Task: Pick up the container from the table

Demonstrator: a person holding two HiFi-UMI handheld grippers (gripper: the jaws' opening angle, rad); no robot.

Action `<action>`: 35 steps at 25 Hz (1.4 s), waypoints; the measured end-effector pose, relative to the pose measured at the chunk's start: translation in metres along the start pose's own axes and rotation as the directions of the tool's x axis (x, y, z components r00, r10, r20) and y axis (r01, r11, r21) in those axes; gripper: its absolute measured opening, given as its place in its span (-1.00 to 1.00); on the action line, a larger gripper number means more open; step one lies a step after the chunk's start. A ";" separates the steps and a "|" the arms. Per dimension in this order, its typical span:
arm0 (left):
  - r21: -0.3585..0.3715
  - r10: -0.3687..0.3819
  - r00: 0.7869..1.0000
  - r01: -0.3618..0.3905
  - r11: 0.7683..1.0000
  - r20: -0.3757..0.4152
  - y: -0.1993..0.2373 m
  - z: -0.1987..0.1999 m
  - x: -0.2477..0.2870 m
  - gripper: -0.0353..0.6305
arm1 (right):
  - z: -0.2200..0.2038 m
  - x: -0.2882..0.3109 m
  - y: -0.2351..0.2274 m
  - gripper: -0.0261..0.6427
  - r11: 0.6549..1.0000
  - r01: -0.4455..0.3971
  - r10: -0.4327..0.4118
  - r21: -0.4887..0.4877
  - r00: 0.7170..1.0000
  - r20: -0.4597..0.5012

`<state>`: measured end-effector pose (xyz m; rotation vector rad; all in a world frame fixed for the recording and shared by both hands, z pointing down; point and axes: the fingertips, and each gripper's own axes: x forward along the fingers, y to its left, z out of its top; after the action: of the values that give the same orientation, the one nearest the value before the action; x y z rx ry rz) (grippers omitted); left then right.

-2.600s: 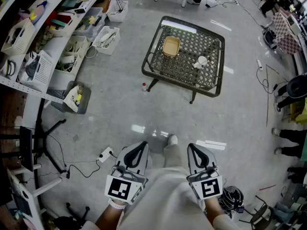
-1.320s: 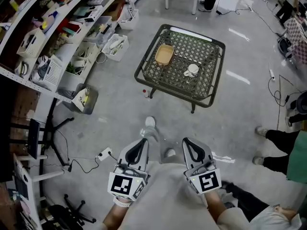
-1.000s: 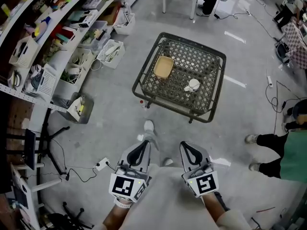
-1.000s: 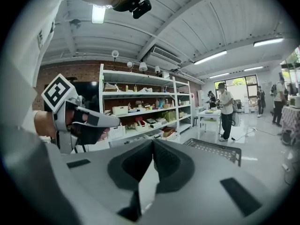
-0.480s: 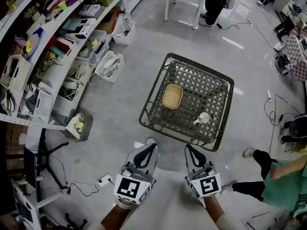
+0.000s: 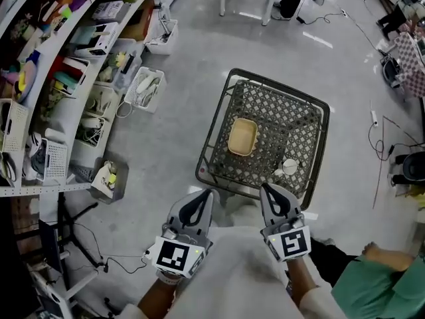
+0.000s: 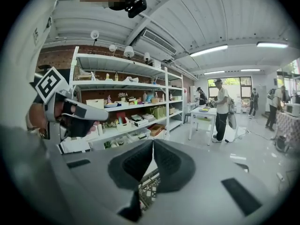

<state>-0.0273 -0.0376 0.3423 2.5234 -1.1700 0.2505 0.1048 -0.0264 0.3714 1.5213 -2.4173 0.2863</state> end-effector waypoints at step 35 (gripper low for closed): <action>-0.084 0.061 0.989 -0.073 0.994 -0.132 0.044 -0.050 0.041 -0.82 | -0.156 0.148 -0.018 -0.73 0.982 -0.155 0.113 -0.106 0.940 -0.320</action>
<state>-0.0350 -0.0738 0.4115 2.3561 -1.1896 0.3648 0.0788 -0.1118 0.5681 1.1586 -2.2407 0.3611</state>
